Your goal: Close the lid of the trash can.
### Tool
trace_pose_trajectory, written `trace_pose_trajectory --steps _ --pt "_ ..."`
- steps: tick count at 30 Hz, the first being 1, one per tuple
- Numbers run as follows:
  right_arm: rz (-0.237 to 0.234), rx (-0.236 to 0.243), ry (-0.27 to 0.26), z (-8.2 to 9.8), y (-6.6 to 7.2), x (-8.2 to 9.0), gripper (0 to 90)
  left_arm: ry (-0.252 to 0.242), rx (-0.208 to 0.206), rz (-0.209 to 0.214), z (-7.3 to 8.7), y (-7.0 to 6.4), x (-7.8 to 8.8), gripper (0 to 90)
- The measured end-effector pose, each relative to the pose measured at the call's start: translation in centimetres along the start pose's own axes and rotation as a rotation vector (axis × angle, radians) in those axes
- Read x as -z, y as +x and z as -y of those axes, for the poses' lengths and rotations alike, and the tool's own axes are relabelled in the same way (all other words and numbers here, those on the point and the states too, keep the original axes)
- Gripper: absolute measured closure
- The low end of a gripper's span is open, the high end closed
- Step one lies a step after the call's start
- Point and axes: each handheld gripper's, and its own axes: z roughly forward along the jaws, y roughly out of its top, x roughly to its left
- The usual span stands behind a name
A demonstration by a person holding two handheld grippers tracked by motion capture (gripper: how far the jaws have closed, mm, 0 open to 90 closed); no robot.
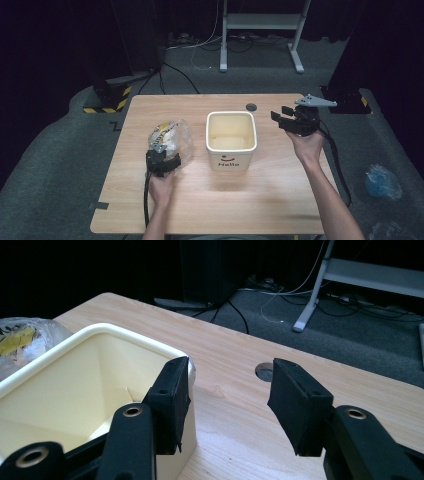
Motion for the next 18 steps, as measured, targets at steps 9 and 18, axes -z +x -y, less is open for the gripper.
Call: trace_pose_trajectory --steps 9,18 --pt "0.013 -0.011 -0.009 0.6 -0.6 0.8 50.1 0.001 -0.001 -0.003 0.0 0.0 0.0 29.8" --pt "0.011 -0.011 -0.017 0.9 -0.7 1.4 49.9 0.000 0.000 0.000 0.0 0.0 0.0 29.8"
